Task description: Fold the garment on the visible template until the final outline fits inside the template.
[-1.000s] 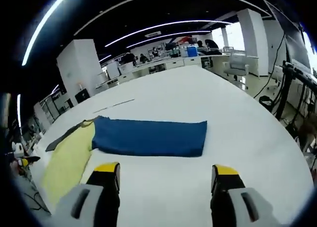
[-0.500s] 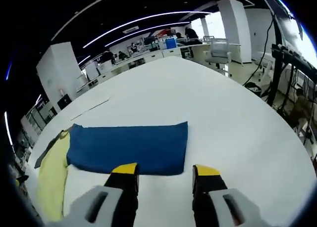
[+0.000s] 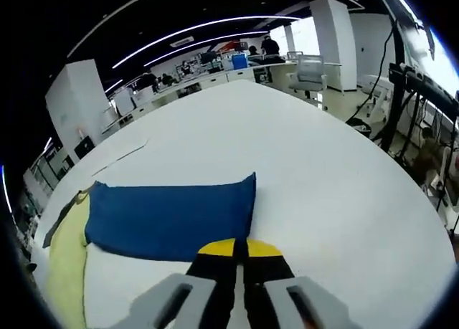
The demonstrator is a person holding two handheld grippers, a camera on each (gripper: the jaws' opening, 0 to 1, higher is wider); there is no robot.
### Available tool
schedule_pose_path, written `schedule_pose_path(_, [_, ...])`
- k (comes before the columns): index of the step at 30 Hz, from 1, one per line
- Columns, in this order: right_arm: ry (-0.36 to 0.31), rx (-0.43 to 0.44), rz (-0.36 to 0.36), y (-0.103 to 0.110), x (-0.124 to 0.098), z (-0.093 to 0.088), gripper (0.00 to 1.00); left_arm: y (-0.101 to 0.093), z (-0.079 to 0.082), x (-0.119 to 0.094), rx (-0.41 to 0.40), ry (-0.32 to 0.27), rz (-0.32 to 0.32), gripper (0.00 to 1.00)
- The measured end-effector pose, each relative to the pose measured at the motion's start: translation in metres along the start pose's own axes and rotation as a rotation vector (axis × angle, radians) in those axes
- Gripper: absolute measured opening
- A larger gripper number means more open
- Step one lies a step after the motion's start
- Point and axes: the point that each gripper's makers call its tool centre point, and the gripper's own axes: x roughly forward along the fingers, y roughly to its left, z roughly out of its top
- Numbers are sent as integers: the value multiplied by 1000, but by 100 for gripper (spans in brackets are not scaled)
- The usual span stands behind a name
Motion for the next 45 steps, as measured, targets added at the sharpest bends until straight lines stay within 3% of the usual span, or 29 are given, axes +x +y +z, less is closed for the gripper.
schedule_pose_path(3, [-9, -53, -16, -3, -2, 5, 0, -1, -3, 1, -7, 2, -5, 76])
schedule_pose_path(13, [-54, -31, -38, -10, 9, 36, 0, 1, -7, 5, -21, 6, 4, 76])
schedule_pose_path(20, [-96, 2, -13, 2, 2, 39, 0, 3, -9, 2, -31, -10, 9, 76])
schedule_pose_path(24, [-188, 19, 63, 28, -14, 55, 0, 1, -7, -1, -35, -32, 7, 76])
schedule_pose_path(29, [-252, -58, 168, 74, -32, 77, 0, 1, -5, -1, -11, -41, 0, 77])
schedule_pose_path(37, [-256, -118, 307, 152, -31, 90, 0, 13, -10, -9, 84, 11, 30, 77])
schedule_pose_path(45, [-248, -116, 473, 241, -20, 94, 0, 15, -13, -21, 85, 8, 37, 76])
